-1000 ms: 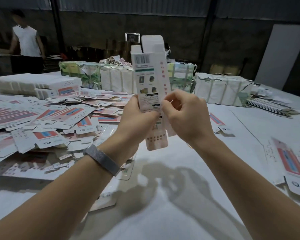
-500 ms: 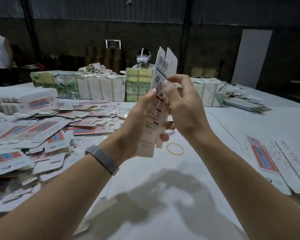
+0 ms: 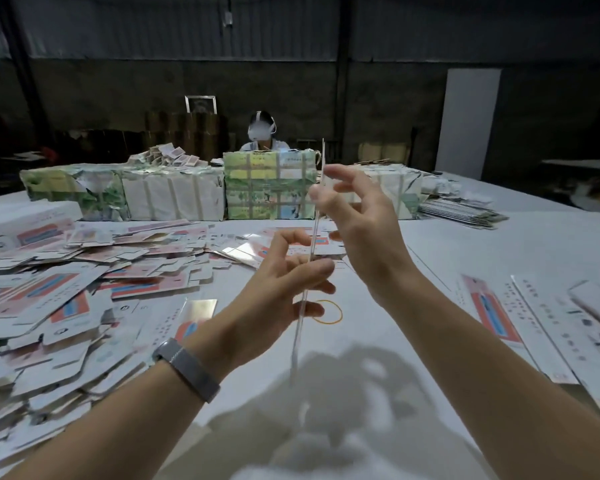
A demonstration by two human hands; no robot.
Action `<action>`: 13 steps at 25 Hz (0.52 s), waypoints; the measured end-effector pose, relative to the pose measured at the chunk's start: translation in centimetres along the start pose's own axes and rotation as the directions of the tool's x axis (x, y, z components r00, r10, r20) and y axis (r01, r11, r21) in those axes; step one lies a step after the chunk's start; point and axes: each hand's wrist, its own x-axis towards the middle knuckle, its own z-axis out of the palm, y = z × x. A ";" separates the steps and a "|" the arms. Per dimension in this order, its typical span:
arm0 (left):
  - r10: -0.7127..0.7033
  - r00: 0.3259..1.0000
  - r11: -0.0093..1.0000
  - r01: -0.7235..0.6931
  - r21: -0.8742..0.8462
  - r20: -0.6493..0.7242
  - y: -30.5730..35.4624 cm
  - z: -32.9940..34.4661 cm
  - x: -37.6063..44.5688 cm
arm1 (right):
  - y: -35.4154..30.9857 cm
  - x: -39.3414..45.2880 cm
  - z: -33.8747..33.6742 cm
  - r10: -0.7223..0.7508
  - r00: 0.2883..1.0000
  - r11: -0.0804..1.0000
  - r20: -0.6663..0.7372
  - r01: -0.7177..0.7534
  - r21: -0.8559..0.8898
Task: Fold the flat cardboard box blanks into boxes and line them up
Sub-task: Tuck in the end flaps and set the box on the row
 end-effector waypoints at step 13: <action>0.118 0.993 0.980 -0.119 0.157 0.013 5.6 -0.7 0.4 | -0.9 0.0 -0.6 -0.233 0.970 0.879 0.069 0.240 -0.413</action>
